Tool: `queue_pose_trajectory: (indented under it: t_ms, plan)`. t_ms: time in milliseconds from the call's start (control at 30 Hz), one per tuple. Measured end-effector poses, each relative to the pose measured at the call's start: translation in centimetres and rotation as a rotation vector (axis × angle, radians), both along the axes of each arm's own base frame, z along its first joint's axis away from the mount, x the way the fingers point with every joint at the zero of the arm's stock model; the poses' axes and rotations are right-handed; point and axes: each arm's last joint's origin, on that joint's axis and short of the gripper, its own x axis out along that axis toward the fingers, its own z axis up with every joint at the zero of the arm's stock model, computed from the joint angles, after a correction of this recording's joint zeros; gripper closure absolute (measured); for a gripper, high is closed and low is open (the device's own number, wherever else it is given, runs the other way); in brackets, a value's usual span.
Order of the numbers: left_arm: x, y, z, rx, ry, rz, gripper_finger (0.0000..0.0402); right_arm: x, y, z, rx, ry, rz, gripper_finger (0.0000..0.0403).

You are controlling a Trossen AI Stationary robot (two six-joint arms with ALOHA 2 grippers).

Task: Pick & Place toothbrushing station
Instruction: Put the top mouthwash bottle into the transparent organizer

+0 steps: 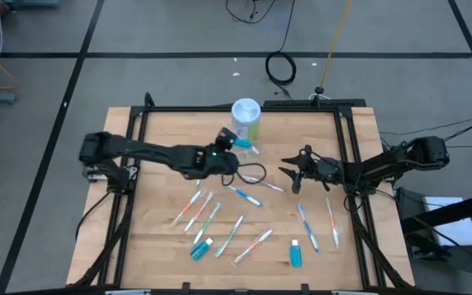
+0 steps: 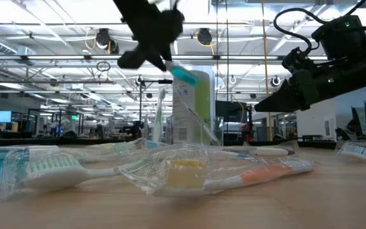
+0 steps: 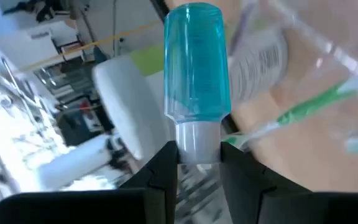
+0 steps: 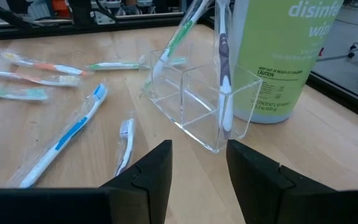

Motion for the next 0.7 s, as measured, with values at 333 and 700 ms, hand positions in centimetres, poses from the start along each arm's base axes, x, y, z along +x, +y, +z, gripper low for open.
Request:
queue_pose_trajectory:
  t_ms: [333, 700]
  plan:
    - [1.6, 0.1, -4.8, 0.136, 0.402, -0.15, 0.0307, 0.0, 0.0, -0.2, 0.001, 0.019, 0.001, 0.0259]
    - [1.9, 1.2, -5.4, 0.155, 0.603, -0.336, 0.0307, 0.0, 0.0, -0.2, 0.001, 0.019, 0.001, 0.0259]
